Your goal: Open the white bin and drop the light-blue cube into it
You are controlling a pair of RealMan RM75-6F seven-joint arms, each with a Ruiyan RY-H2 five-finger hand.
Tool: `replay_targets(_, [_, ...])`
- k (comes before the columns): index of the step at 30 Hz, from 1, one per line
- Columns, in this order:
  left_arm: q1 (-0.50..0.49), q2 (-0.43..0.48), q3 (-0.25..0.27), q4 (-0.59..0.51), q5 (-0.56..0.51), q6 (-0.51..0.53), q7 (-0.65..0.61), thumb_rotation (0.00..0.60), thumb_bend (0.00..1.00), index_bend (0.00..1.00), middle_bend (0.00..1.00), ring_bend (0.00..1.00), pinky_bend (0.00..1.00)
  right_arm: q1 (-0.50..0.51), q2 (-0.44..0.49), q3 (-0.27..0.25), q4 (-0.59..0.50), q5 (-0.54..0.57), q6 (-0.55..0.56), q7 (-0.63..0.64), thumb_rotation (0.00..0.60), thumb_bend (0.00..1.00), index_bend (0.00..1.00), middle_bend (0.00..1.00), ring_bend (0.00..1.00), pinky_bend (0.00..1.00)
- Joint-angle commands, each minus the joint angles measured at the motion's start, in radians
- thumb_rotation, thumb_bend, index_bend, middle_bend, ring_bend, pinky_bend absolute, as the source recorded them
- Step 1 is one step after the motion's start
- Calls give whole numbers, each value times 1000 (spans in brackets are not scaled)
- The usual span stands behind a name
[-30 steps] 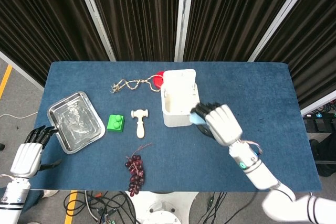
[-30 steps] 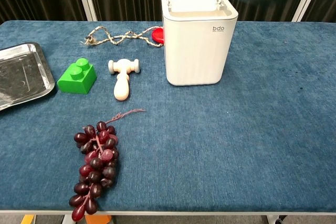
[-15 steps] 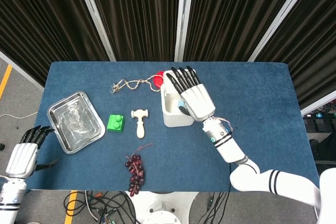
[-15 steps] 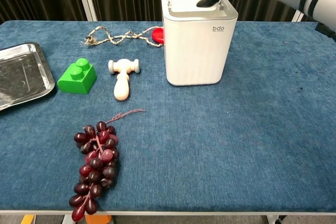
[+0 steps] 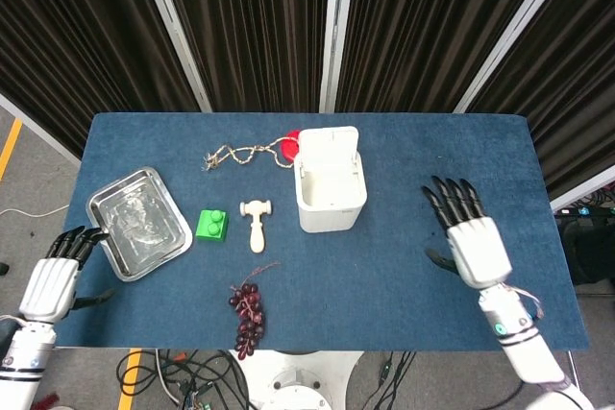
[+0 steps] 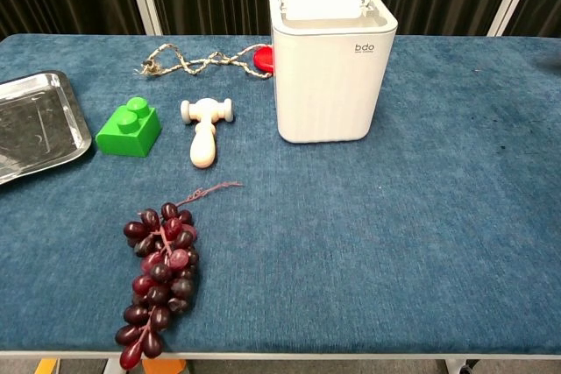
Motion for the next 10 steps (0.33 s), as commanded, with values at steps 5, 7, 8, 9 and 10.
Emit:
replay_targets(5, [-2,6,-2,-14,6,6,9,600,50,194,137,72,117,-193,-10,-114,180,-24,130,75,600,23,0,0,0,0])
replay_targets(7, [-3,8,-1,-16,8,6,15,600,50,195,137,72,117,-210,-26,-110,208,-16,138,82,600,30,0,0,0,0])
replay_targets(8, [-3,9,0,-18,8,6,17,600,50,194,137,72,117,-215,-29,-109,214,-16,139,85,600,35,0,0,0,0])
replay_targets(9, [-2,9,-1,-19,7,7,19,600,50,194,137,72,117,-218,-31,-108,217,-17,139,87,600,39,0,0,0,0])
replay_targets(10, [-2,10,-2,-20,5,9,20,600,50,194,137,72,117,-222,-32,-107,220,-21,139,89,600,43,0,0,0,0])
